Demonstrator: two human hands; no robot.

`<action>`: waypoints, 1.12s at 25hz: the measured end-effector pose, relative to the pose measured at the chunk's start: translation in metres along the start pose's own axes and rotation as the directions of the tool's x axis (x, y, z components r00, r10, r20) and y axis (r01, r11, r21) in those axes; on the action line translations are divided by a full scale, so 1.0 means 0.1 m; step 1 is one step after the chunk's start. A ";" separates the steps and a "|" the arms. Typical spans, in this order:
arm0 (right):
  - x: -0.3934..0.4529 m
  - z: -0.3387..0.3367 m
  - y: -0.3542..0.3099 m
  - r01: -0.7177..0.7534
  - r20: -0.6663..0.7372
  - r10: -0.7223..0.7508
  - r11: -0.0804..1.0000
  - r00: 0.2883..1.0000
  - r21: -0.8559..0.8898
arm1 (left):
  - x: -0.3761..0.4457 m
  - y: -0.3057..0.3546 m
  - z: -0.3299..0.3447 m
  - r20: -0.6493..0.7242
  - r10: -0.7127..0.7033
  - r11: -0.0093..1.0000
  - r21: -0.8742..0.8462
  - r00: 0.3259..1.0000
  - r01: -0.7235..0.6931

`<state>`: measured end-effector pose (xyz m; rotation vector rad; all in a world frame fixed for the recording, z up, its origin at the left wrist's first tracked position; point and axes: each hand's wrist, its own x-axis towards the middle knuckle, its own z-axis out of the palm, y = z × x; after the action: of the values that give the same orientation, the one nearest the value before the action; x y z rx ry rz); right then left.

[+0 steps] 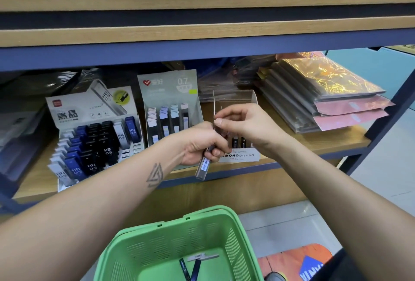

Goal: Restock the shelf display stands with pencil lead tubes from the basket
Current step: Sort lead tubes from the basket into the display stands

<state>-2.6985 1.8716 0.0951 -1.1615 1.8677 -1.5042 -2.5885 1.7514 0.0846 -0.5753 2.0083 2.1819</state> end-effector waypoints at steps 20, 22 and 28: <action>0.55 0.64 -0.39 0.278 -0.072 -0.320 0.896 0.945 -0.345 | -0.89 -0.06 -1.27 -0.087 0.584 0.093 0.995 0.807 0.040; 0.61 0.76 -0.36 0.314 -0.072 -0.379 0.847 0.923 -0.428 | -0.85 -0.15 -1.31 -0.091 0.550 0.094 0.995 0.831 0.046; 0.68 0.97 -0.24 0.345 -0.004 -0.390 0.819 0.921 -0.458 | -0.84 -0.20 -1.40 -0.080 0.545 0.088 0.995 0.834 0.038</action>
<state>-2.6509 1.7605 0.0994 -1.7805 2.2311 -1.3676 -2.4773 1.6308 0.0895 -0.4612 3.3325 0.1467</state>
